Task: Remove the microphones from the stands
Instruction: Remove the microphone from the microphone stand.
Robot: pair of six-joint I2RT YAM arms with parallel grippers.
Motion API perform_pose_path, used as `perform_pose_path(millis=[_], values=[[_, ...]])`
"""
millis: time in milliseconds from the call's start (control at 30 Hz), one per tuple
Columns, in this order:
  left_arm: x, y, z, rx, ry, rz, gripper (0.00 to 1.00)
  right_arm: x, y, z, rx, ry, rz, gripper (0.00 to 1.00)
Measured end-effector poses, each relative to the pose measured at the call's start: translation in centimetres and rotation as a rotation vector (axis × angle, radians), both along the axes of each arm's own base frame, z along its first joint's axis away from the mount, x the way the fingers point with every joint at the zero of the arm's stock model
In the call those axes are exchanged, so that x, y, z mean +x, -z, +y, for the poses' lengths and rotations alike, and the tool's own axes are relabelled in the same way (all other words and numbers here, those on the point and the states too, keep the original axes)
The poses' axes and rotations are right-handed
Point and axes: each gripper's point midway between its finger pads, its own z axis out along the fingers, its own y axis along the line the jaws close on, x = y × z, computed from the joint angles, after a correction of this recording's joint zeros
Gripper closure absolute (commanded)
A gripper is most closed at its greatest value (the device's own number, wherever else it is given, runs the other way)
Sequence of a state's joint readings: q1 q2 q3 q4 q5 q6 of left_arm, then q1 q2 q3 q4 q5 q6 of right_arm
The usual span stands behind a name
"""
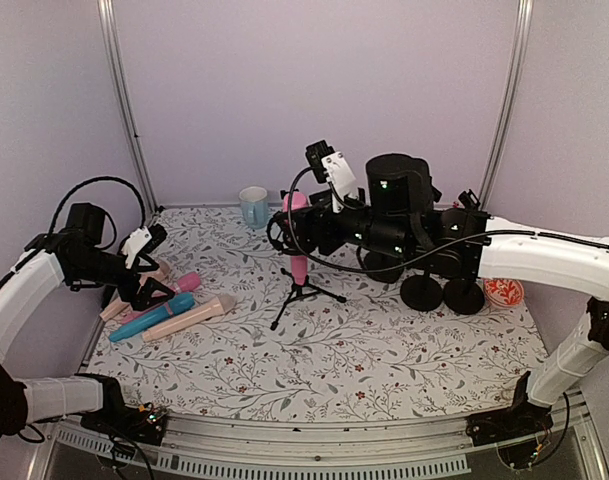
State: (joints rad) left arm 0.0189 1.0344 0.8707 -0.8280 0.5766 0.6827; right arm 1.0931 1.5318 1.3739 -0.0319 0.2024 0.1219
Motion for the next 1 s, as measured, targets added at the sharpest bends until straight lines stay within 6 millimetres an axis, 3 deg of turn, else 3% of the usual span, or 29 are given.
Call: perform_pose_path(millis=[233,533,800,1000], values=[[0.0,-0.1,0.0,0.000,0.001,-0.003,0.01,1.0,2.6,0.5,-0.109,0.022,-0.022,0.38],[0.4,-1.2,-0.2,-0.009,0.008,-0.027,0.01,1.1,1.6,0.6,-0.129,0.028,-0.071,0.75],[0.5,-1.7,-0.5,-0.016,0.019,-0.036,0.01,1.2,0.9,0.3,-0.144,0.035,-0.109,0.86],[0.5,-1.7,-0.6,-0.018,0.025,-0.034,0.01,0.7,-2.6,0.0,-0.099,0.031,-0.165,0.88]])
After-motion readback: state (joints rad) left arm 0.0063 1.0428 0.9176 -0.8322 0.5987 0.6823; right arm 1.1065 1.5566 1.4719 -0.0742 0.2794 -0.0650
